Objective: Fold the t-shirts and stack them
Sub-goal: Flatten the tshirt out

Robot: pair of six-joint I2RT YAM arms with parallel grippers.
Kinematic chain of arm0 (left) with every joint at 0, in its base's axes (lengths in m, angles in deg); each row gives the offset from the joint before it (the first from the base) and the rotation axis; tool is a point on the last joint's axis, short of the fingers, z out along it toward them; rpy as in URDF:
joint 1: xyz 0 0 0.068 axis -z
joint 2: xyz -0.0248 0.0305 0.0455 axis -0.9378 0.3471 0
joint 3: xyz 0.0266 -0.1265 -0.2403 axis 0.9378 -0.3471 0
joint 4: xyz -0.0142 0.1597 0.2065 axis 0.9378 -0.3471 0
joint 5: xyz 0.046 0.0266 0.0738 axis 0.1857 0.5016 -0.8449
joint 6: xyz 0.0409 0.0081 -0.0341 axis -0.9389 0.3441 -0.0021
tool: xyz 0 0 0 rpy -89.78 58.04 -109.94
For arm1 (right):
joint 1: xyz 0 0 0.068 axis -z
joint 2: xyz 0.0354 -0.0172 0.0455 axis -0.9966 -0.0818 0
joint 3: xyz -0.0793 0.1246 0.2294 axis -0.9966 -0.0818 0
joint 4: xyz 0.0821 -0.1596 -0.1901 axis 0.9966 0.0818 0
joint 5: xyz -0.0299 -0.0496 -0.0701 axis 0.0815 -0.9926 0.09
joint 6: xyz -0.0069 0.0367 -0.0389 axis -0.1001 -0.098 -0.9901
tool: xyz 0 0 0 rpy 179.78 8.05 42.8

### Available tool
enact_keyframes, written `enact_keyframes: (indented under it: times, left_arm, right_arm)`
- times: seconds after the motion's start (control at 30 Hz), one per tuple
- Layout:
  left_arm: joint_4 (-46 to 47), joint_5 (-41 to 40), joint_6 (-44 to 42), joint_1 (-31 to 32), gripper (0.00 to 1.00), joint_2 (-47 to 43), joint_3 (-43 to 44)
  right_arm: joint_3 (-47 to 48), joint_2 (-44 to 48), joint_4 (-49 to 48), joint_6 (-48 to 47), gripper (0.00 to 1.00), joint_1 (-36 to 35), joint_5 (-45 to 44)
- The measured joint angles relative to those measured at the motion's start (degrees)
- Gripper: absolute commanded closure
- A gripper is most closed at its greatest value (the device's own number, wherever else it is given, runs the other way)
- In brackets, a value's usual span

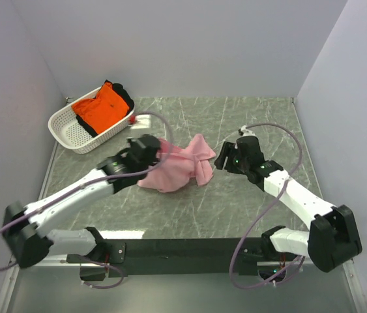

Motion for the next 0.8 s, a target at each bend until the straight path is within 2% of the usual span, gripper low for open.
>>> enact_keyframes:
  times: [0.13, 0.33, 0.53, 0.8]
  left_arm:
    - [-0.4, -0.7, 1.3, -6.7, 1.0, -10.6, -5.1]
    - [-3.8, -0.9, 2.6, -13.2, 0.99, -14.8, -11.2]
    - [-4.9, -0.4, 3.0, -13.9, 0.99, -15.5, -12.0]
    - [-5.0, 0.0, 3.0, -14.3, 0.99, -15.5, -12.0]
  right_arm:
    - [3.5, -5.2, -1.1, 0.1, 0.29, -2.3, 0.5]
    - [10.4, -15.2, -3.8, 0.3, 0.3, -6.8, 1.2]
    - [13.1, -22.2, -4.6, 0.4, 0.31, -11.2, 1.2]
    - [6.8, -19.4, -5.6, 2.1, 0.32, -17.9, -2.2]
